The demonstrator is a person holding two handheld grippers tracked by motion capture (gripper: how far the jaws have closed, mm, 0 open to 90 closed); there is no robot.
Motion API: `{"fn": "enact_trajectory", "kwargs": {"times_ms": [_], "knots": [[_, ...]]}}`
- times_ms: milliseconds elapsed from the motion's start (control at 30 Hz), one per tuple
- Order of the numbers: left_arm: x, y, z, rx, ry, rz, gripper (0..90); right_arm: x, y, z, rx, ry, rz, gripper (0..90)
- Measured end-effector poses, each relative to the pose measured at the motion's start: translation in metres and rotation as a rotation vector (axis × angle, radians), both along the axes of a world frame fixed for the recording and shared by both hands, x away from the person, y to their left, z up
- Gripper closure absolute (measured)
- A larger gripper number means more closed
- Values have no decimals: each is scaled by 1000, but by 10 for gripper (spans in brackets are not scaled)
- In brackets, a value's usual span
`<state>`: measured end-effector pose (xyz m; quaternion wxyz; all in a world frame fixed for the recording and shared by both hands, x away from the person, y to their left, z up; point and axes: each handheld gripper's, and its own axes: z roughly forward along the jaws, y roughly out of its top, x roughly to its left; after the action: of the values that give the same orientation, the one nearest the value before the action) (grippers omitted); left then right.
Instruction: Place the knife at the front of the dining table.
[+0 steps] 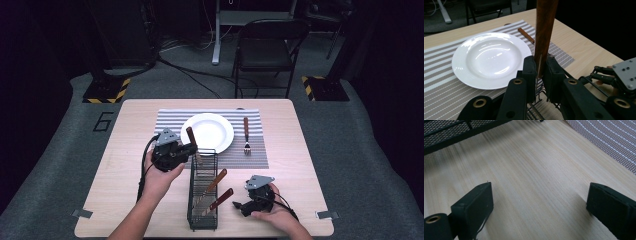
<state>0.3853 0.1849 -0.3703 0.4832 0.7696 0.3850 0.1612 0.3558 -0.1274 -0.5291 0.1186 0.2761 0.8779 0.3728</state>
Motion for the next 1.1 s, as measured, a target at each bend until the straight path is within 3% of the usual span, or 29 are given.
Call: {"fn": "enact_trajectory", "kwargs": {"times_ms": [267,633,833,1100], "knots": [[-6,7,24,10,-3,5,802,0,0,0,-1,-2,2,62],[-9,23,58,23,-52,12,802,0,0,0,0,0,0,63],[-8,34,62,13,-55,36,802,0,0,0,0,0,1,63],[-5,47,56,12,-44,65,802,0,0,0,0,0,0,63]]}}
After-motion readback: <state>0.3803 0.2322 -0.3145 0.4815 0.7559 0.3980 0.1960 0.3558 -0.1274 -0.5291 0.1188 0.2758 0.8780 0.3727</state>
